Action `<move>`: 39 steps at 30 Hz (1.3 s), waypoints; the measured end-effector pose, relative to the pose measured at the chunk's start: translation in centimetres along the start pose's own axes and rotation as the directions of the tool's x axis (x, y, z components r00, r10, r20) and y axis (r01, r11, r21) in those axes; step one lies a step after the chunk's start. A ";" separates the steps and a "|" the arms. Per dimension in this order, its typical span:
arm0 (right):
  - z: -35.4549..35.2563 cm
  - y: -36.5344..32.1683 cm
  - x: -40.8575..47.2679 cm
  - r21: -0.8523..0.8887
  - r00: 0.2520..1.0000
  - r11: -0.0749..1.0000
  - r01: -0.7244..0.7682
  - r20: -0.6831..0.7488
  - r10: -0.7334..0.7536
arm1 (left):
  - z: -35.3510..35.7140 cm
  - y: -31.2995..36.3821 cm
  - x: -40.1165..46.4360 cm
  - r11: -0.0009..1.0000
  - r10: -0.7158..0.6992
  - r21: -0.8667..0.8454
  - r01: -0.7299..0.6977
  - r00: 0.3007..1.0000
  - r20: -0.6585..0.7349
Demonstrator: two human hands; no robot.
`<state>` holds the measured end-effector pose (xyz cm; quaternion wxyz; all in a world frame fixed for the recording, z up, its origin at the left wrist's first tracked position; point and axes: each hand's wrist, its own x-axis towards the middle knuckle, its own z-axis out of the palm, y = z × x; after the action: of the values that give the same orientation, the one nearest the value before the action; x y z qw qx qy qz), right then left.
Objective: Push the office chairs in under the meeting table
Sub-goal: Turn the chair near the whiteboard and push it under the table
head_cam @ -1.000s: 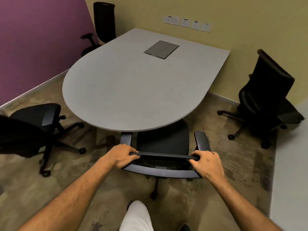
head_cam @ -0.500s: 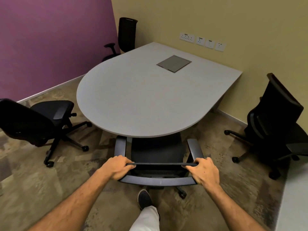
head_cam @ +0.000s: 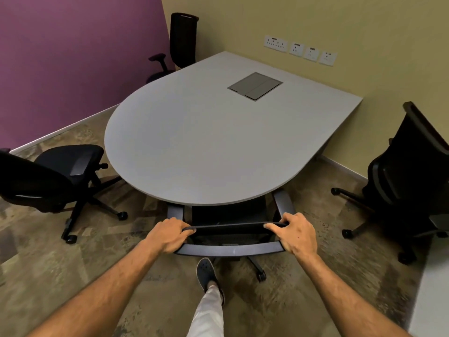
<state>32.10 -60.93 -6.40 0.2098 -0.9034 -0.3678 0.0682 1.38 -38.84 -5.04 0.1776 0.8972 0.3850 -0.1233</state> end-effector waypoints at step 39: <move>-0.6 -0.2 17.8 0.186 0.999 0.982 -0.035 0.007 0.035 | -3.1 1.7 11.7 0.986 0.026 -0.162 -0.040 0.996 -0.089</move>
<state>44.90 -48.68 -5.24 0.2917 -0.8859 -0.3442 0.1076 10.75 -31.06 -6.09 0.2358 0.8903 0.3863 -0.0493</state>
